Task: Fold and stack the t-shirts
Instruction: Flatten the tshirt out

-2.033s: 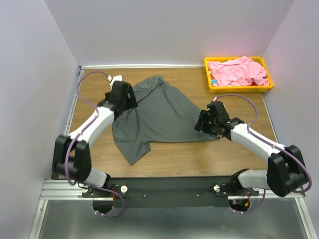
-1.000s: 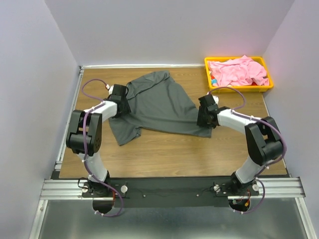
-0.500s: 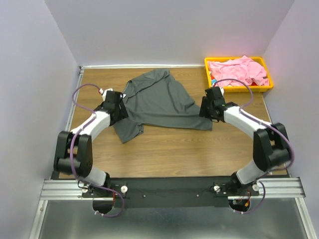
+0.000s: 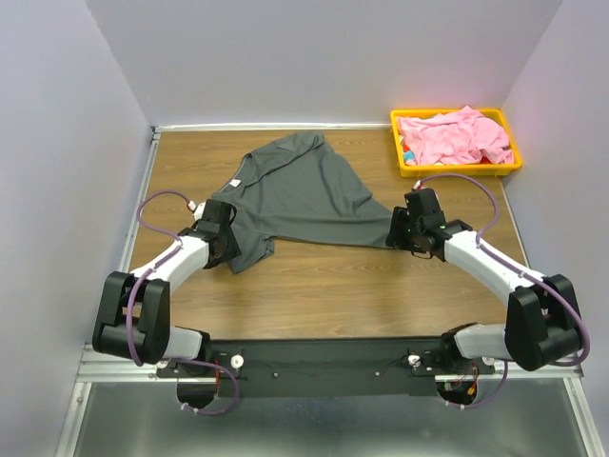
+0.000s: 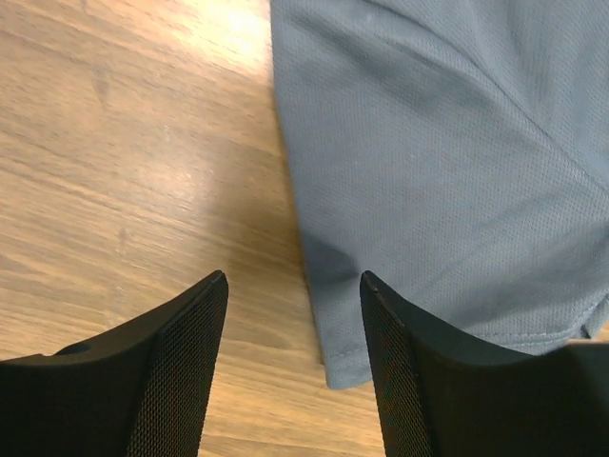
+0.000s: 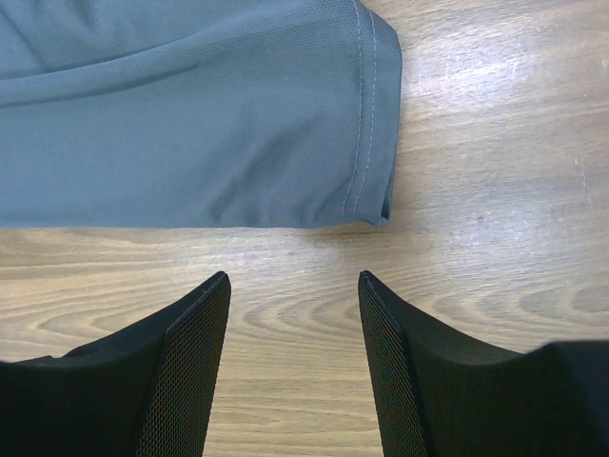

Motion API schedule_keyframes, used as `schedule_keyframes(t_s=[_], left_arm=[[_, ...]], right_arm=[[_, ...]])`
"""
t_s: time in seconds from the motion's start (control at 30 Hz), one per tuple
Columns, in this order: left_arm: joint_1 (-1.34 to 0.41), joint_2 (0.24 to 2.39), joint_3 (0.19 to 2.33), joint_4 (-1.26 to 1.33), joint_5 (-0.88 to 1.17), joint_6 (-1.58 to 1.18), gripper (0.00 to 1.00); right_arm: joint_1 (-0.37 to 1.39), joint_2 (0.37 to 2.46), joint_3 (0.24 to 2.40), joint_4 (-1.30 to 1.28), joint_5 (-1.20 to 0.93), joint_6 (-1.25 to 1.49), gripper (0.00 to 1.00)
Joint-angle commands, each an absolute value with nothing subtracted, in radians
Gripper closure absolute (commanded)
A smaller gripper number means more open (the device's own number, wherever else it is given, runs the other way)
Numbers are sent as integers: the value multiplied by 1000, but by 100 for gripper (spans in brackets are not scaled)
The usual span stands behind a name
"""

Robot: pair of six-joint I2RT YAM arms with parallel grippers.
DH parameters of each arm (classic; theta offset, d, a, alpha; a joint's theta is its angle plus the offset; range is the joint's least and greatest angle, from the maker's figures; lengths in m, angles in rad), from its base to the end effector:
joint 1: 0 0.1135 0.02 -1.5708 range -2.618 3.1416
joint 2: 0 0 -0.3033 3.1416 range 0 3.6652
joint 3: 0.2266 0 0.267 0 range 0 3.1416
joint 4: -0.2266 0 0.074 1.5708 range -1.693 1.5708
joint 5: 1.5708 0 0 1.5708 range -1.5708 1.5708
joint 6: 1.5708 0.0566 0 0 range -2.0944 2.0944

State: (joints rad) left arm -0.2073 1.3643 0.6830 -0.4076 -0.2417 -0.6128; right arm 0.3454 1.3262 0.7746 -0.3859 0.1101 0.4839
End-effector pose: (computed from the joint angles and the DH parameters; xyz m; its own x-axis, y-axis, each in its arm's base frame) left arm 0.2547 -0.0397 0.1788 -0.7619 -0.4104 -0.5011 -0.4241 0.9008 -0.0931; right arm 0.2624 0.0878 0.2175 -0.7995 0.2038 -0.5651 0.1092 0.9743 0.1969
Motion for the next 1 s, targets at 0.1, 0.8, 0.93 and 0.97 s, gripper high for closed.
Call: schedule_keyframes(t_s=[0.1, 0.8, 0.93, 0.97], left_arm=[[-251, 1373, 692, -459, -230, -653, 38], [-314, 1391, 669, -496, -210, -747, 63], [-314, 1356, 664, -495, -201, -758, 77], [-314, 1351, 664, -497, -199, -758, 80]], right_arm=[[344, 1287, 759, -397, 95, 505, 36], [345, 1223, 719, -397, 120, 486, 36], [345, 1212, 710, -397, 141, 500, 36], [344, 1212, 707, -397, 147, 514, 36]])
